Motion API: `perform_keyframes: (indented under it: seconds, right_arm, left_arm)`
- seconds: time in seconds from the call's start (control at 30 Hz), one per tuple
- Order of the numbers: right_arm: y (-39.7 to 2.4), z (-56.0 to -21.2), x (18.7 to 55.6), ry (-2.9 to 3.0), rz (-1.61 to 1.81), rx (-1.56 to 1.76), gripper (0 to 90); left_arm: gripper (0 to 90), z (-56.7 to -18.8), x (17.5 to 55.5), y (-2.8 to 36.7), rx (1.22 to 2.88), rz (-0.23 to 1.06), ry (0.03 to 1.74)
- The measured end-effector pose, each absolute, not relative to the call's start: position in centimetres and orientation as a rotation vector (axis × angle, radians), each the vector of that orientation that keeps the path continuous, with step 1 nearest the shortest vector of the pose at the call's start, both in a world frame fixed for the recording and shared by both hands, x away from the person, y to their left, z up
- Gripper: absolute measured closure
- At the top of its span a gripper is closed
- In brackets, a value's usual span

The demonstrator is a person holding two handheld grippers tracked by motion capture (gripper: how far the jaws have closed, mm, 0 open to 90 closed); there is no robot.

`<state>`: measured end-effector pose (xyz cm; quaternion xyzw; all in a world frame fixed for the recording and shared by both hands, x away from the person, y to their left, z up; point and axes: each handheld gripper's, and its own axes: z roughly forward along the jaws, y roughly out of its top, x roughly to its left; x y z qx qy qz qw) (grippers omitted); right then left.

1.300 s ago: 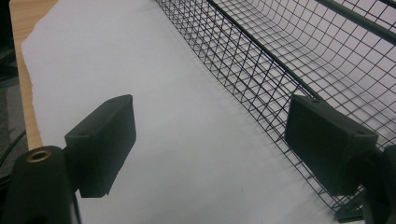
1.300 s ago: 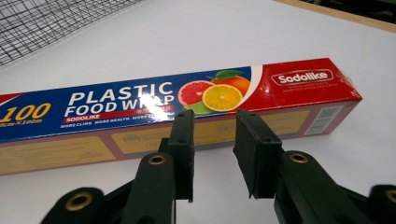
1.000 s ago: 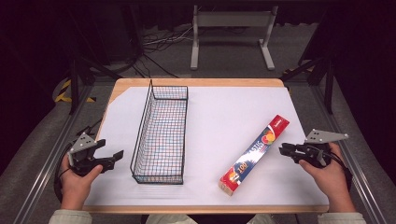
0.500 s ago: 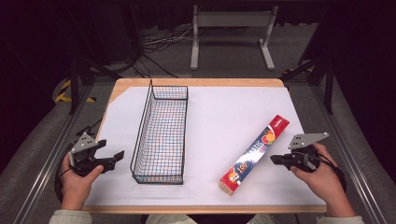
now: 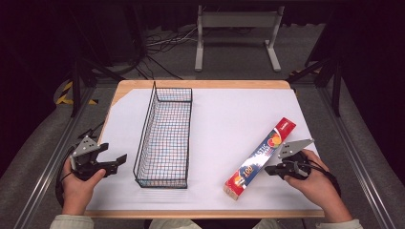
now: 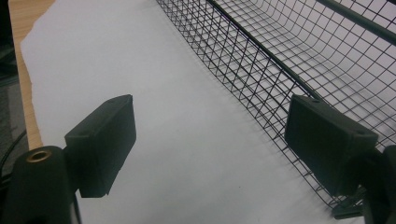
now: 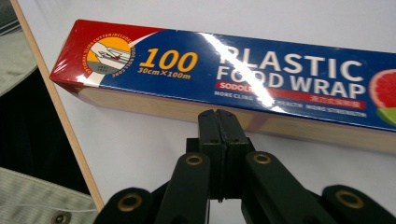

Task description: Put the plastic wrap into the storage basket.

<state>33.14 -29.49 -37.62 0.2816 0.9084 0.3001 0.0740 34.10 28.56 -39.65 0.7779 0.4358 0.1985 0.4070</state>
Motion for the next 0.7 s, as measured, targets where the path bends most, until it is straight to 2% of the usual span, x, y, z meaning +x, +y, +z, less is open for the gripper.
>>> perform_keyframes:
  seconds: [0.7]
  right_arm:
    - [-26.0,-40.5,33.5,2.910,0.732,0.772,90.0]
  left_arm:
    - [17.4,-39.6,34.0,28.7,1.951,0.510,1.109]
